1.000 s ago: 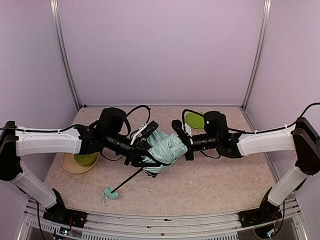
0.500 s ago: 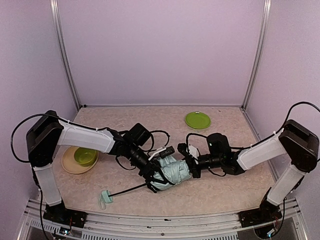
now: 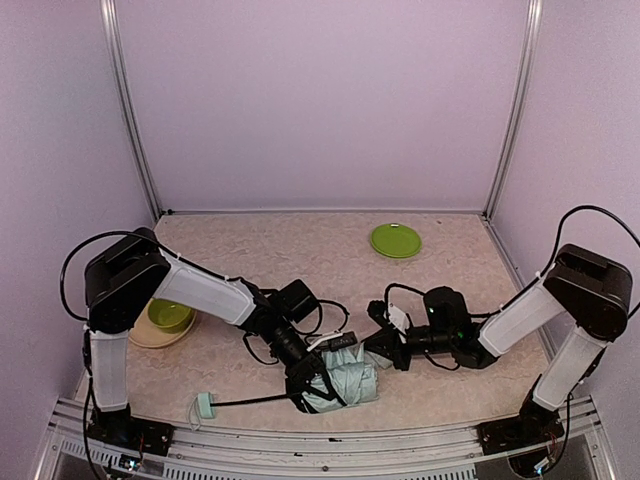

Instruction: Put away the umbrella

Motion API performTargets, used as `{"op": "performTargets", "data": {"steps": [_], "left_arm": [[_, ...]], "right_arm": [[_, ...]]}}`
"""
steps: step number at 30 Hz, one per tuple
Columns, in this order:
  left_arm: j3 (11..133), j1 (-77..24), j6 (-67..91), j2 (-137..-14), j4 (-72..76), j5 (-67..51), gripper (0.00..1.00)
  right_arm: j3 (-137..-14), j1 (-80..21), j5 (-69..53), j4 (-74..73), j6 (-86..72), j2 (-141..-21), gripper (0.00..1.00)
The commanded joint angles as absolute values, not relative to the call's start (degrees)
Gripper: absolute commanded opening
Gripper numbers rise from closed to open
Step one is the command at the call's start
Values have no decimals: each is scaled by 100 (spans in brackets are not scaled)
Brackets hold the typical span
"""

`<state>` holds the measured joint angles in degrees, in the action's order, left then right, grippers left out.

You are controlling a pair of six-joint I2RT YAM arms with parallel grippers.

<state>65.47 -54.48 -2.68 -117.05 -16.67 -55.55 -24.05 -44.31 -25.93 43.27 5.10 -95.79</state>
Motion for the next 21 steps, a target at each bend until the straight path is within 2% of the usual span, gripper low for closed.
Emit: {"op": "performTargets", "data": {"steps": [1, 12, 18, 21], "left_arm": [[6429, -5596, -587, -11909, -1935, -5764, 0], [6462, -5599, -714, -12204, -2053, -5878, 0], [6404, -5536, -643, -12202, -1994, -5910, 0], [6351, -5495, -564, -12223, -1896, -5966, 0]], "right_arm": [[-2340, -4306, -1889, 5567, 144, -9700, 7], [-2809, -4115, -1693, 5083, 207, -9751, 9], [-3026, -3907, -1497, 3917, 143, -9042, 12], [-3300, -3894, -1456, 2679, 197, -8543, 17]]}}
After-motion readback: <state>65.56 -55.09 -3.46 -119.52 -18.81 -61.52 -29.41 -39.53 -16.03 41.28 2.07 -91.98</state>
